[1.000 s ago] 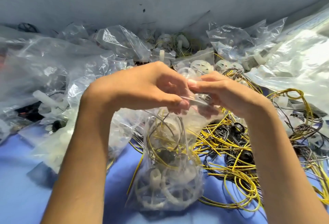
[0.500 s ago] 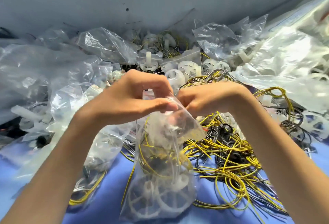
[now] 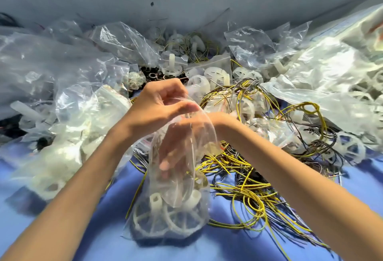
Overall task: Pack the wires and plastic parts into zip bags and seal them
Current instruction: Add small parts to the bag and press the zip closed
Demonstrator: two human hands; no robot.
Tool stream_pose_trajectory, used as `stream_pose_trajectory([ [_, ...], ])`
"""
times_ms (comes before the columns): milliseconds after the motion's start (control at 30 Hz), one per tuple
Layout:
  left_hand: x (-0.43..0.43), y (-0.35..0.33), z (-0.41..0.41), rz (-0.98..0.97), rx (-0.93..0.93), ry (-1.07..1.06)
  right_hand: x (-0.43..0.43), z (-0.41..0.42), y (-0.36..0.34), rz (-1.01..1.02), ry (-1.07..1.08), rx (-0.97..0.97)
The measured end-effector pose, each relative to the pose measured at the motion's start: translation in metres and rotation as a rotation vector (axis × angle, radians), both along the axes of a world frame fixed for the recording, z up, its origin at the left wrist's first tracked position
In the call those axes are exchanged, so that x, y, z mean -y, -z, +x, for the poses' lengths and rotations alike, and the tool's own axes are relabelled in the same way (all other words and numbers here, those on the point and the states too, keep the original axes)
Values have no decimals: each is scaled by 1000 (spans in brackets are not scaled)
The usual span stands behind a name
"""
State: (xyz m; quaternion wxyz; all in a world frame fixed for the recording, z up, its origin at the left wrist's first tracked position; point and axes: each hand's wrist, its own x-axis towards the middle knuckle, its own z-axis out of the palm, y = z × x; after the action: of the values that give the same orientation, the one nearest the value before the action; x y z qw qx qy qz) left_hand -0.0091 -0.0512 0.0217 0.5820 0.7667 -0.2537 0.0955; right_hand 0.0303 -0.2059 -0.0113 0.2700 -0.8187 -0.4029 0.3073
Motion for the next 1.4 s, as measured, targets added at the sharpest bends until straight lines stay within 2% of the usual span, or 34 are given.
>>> stream_pose_trajectory([
  [67,-3,2,-1,9,11,-26,-11,-5,-23,50,223,-343],
  [133,-11,2,0,36,1,-52,-6,-10,-34,75,143,-420],
  [267,-30,4,5,91,-43,-116,17,-10,-46,366,262,-241],
  [333,-35,6,7,92,-33,-153,30,-11,-47,385,255,-144],
  [400,-39,7,11,116,-5,-182,38,-10,-43,370,254,48],
  [467,-41,10,15,212,27,-213,46,-8,-35,372,315,229],
  [533,-44,14,19,311,43,-257,48,-7,-26,462,419,310],
  [600,-51,19,25,398,32,-314,48,-5,-16,532,576,258],
  [667,-60,22,30,424,-73,-335,45,-7,-5,566,713,117],
  [767,-73,22,28,194,-321,-254,46,-10,7,635,817,-102],
  [833,-80,24,25,58,-347,-258,47,-11,7,688,834,-211],
  [933,-80,28,19,0,-416,-246,44,-13,6,808,853,-294],
  [1067,-71,34,11,-15,-549,-204,42,-18,7,943,774,-305],
  [1167,-72,39,8,-22,-537,-220,45,-20,9,985,768,-341],
  [1400,-78,35,1,18,-562,-216,48,-23,10,911,779,-326],
])
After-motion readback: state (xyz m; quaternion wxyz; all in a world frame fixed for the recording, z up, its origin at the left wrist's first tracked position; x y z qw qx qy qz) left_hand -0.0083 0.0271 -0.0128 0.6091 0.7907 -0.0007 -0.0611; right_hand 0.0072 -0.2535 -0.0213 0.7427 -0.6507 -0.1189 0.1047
